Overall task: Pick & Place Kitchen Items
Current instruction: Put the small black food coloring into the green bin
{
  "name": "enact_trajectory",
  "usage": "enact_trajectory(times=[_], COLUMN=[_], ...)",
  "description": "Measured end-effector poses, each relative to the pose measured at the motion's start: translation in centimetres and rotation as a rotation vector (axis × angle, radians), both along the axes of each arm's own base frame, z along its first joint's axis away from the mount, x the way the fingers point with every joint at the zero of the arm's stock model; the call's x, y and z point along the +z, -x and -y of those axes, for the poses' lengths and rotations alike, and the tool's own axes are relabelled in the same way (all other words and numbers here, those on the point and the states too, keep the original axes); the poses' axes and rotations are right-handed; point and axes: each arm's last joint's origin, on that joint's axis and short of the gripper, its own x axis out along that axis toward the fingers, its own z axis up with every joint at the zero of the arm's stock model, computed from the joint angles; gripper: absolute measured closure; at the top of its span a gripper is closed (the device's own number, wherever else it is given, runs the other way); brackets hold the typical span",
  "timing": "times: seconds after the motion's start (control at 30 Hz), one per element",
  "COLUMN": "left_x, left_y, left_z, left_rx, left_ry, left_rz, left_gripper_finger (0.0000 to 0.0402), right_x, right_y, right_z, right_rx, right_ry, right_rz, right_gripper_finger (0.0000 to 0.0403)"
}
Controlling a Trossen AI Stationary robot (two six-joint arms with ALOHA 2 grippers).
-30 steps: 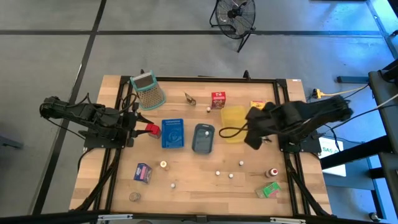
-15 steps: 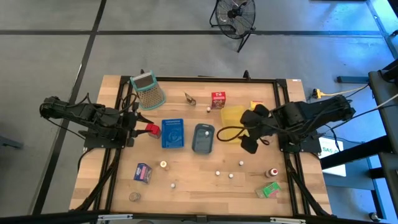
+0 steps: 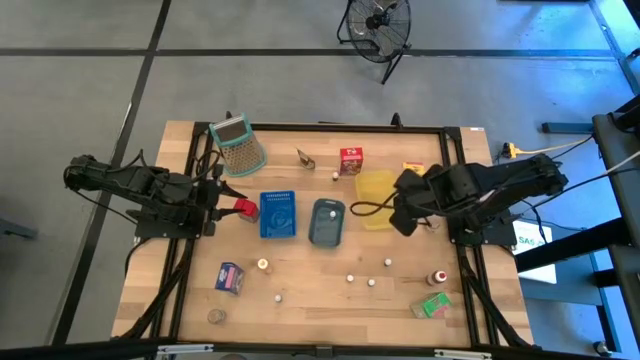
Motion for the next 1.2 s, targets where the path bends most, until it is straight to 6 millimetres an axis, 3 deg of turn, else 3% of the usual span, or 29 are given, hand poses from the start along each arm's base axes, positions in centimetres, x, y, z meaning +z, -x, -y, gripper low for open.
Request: enact_trajectory(times=[0.43,0.6,0.73,0.87,1.0,1.1,1.2], left_x=[0.0,0.0,0.0,0.0,0.0,0.0,0.0], left_y=[0.0,0.0,0.0,0.0,0.0,0.0,0.0], left_z=[0.0,0.0,0.0,0.0,0.0,0.0,0.0], left_rx=[0.0,0.0,0.0,0.0,0.0,0.0,0.0], left_ry=[0.0,0.0,0.0,0.0,0.0,0.0,0.0], left_rz=[0.0,0.001,0.001,0.001,0.001,0.001,0.0], left_gripper_finger=[0.0252,0.0253,0.0253,0.0253,0.0253,0.0253,0.0253], right_x=[-2.5,-3.6,-3.4,-1.5,0.5,0.4,-1.1], right_y=[-0.6,-0.1,0.3,2.7,6.3,8.9,11.1], right_z=[3.4,4.1,3.7,4.0,4.5,4.8,5.1], right_rx=[-0.152,-0.086,-0.019,-0.038,-0.133,-0.184,-0.246], right_ry=[-0.106,-0.208,-0.163,-0.113,-0.121,-0.141,-0.158], right_rz=[-0.118,-0.202,-0.196,-0.083,0.085,0.148,0.166], right_gripper_finger=[0.0095,0.0091,0.0091,0.0091,0.0091,0.0091,0.0091])
